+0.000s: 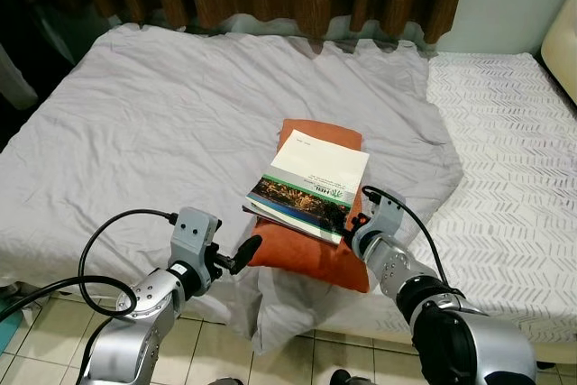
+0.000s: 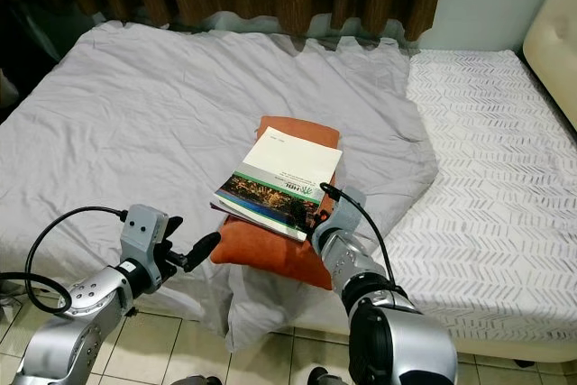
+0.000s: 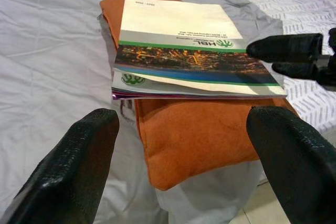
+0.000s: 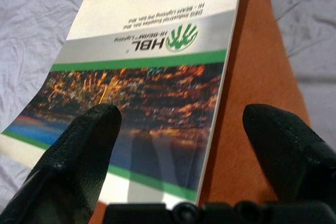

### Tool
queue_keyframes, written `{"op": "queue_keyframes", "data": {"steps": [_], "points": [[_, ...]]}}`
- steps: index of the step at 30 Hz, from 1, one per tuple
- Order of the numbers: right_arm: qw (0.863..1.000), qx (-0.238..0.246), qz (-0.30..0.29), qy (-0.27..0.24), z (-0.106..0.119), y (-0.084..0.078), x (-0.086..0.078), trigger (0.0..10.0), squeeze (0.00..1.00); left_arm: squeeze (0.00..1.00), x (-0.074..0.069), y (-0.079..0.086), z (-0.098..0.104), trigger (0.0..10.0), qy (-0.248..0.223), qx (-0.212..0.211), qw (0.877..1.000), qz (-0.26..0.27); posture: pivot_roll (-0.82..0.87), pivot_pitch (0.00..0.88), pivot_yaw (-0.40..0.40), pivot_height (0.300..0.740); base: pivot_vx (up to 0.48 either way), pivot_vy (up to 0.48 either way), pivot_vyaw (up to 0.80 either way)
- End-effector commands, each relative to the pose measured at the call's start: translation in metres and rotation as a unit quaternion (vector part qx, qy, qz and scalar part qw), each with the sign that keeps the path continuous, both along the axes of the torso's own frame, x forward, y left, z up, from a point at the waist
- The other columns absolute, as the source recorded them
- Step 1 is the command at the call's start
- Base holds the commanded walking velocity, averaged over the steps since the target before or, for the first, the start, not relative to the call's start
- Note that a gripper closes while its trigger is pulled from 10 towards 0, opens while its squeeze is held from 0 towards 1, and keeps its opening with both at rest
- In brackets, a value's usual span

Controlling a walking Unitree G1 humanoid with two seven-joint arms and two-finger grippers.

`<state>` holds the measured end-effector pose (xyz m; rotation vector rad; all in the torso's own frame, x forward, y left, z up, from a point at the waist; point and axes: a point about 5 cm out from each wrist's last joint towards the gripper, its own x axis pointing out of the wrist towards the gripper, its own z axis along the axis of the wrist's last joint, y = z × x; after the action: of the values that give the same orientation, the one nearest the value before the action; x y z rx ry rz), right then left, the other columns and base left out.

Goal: Clean up the room

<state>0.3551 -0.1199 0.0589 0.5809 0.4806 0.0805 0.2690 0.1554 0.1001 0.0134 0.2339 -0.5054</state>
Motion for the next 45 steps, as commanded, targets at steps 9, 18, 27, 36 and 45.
{"op": "queue_keyframes", "data": {"steps": [9, 18, 27, 36, 45], "points": [[0.998, 0.035, 0.005, 0.044, -0.014, 0.015, -0.011, 9.3, 0.0, 0.0, -0.011, -0.009, -0.003, 10.0, 0.007, -0.002, 1.0, -0.014, 0.25, 0.175, -0.02, 0.74, 0.0, 0.0, 0.0], [0.998, 0.046, 0.015, 0.046, -0.014, 0.024, -0.011, 0.0, 0.0, 0.0, -0.017, -0.012, -0.011, 10.0, 0.026, -0.005, 0.999, -0.019, 0.26, 0.176, -0.026, 0.74, 0.0, 0.0, 0.0], [0.998, 0.046, 0.003, 0.046, -0.013, 0.017, -0.01, 0.0, 0.0, 0.0, -0.017, -0.029, -0.046, 10.0, 0.044, -0.046, 0.998, -0.002, 0.23, 0.169, -0.038, 0.74, 0.0, 0.0, 0.0], [0.997, 0.053, -0.013, 0.046, -0.014, 0.008, -0.01, 0.0, 0.0, 0.0, -0.011, -0.026, -0.045, 10.0, 0.031, -0.045, 0.999, 0.002, 0.21, 0.127, -0.044, 0.74, 0.0, 0.0, 0.0], [0.997, -0.006, -0.028, -0.069, 0.03, -0.016, 0.019, 0.0, 0.0, 0.0, 0.001, -0.022, -0.039, 10.0, -0.001, -0.026, 0.999, 0.022, 0.15, 0.035, -0.053, 0.74, 0.0, 0.0, 0.0]]}}
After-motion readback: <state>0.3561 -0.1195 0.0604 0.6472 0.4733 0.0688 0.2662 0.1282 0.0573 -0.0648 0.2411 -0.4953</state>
